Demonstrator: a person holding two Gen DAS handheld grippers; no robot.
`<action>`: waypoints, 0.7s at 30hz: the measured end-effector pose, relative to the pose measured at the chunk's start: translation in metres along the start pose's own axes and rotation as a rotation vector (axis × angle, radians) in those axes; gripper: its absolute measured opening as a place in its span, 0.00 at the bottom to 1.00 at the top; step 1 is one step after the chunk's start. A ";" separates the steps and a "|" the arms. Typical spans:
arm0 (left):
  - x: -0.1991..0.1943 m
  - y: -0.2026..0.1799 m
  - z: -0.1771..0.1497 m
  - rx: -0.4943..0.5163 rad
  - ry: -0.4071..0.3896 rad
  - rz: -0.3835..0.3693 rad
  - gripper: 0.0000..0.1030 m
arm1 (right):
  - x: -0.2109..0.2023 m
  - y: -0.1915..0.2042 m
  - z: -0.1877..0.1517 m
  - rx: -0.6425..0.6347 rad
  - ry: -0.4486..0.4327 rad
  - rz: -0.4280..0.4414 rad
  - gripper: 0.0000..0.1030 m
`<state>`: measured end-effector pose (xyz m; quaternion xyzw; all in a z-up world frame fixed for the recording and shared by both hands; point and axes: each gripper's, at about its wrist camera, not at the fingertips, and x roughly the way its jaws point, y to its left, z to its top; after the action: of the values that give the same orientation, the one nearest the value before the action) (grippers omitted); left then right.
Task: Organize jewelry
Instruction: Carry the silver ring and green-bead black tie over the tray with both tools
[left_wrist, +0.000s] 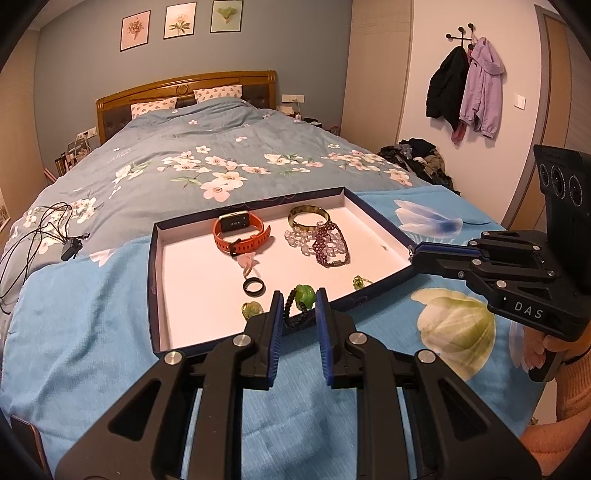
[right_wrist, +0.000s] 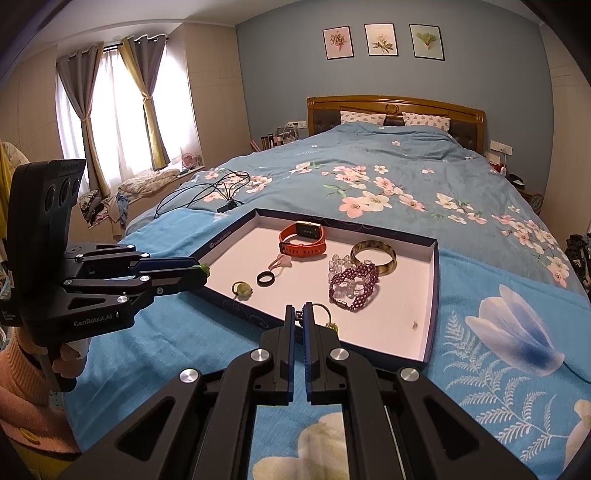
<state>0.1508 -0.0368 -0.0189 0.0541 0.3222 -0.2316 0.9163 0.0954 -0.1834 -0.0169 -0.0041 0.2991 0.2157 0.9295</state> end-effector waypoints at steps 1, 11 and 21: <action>0.000 0.000 0.000 0.000 0.000 0.002 0.17 | 0.001 0.000 0.001 -0.002 -0.001 -0.001 0.03; 0.005 0.003 0.006 -0.003 -0.003 0.014 0.17 | 0.007 -0.003 0.006 -0.007 -0.006 -0.005 0.03; 0.011 0.008 0.013 -0.002 -0.006 0.034 0.17 | 0.015 -0.009 0.014 -0.007 -0.005 -0.008 0.03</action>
<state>0.1694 -0.0373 -0.0158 0.0579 0.3190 -0.2160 0.9210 0.1180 -0.1839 -0.0154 -0.0081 0.2961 0.2129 0.9311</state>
